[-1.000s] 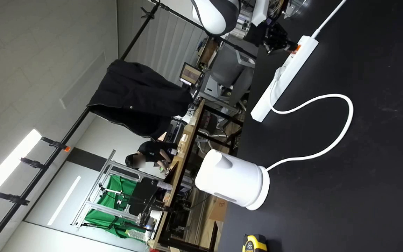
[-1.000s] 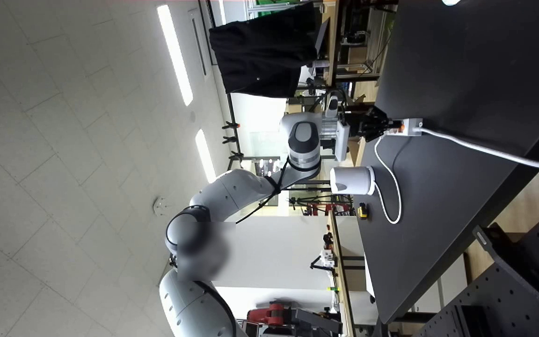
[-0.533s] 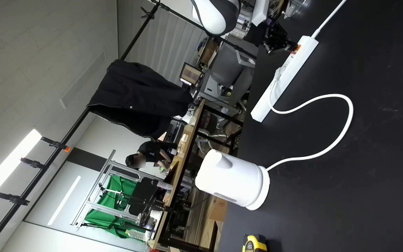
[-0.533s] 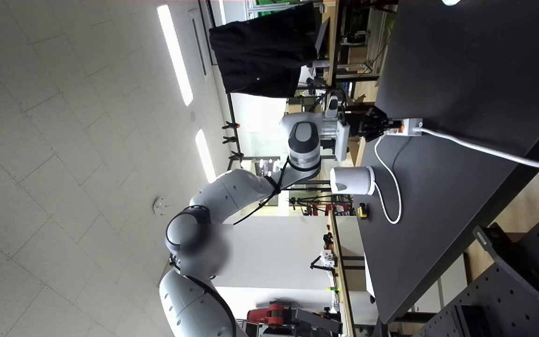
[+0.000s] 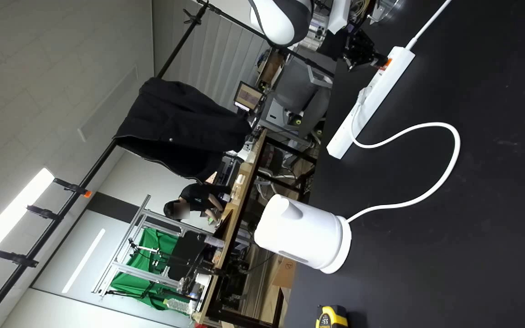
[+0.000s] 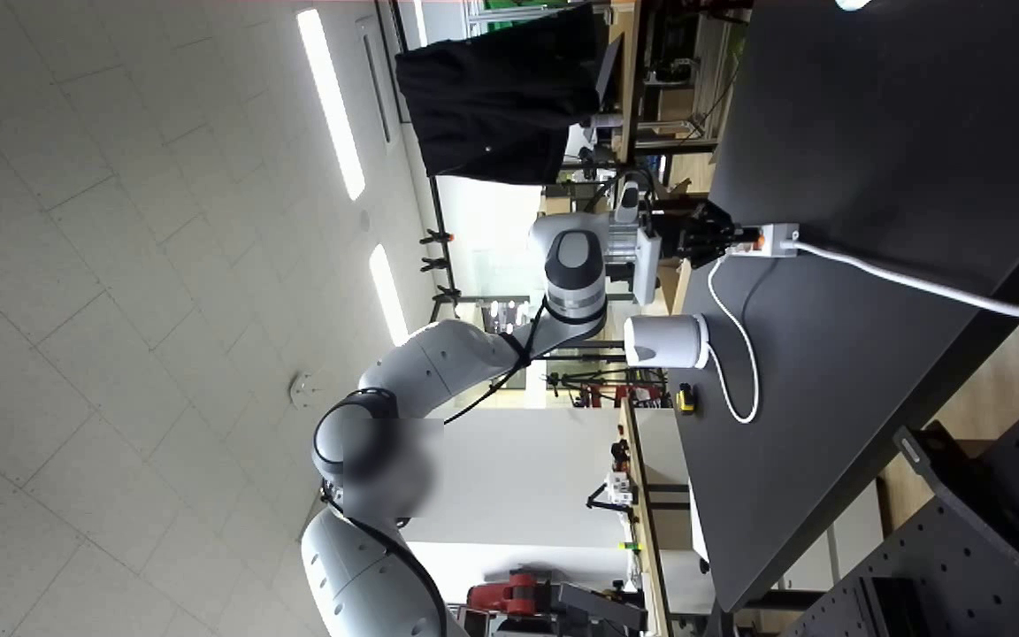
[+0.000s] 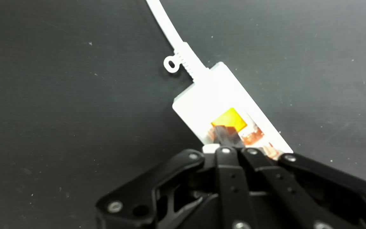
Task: Turn on the extension cable
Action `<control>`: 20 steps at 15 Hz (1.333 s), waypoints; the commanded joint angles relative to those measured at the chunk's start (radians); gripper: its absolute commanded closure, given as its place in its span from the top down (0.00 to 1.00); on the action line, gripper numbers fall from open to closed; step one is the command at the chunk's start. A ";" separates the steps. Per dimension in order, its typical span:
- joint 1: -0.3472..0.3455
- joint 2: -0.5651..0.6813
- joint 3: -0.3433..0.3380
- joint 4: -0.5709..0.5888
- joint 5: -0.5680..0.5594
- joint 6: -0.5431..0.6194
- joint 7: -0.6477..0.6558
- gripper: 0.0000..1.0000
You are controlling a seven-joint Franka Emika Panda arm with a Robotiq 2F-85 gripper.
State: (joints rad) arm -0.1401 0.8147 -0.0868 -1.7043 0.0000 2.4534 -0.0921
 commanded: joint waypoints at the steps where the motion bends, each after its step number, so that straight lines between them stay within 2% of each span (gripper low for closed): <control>1: 0.005 -0.011 -0.007 -0.009 -0.015 -0.002 0.018 0.00; 9: -0.006 -0.073 -0.001 -0.051 -0.009 0.040 0.003 0.00; 20: -0.003 -0.048 -0.013 -0.032 -0.013 -0.063 0.020 0.00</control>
State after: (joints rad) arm -0.1441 0.7695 -0.0939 -1.7334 -0.0010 2.4270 -0.0924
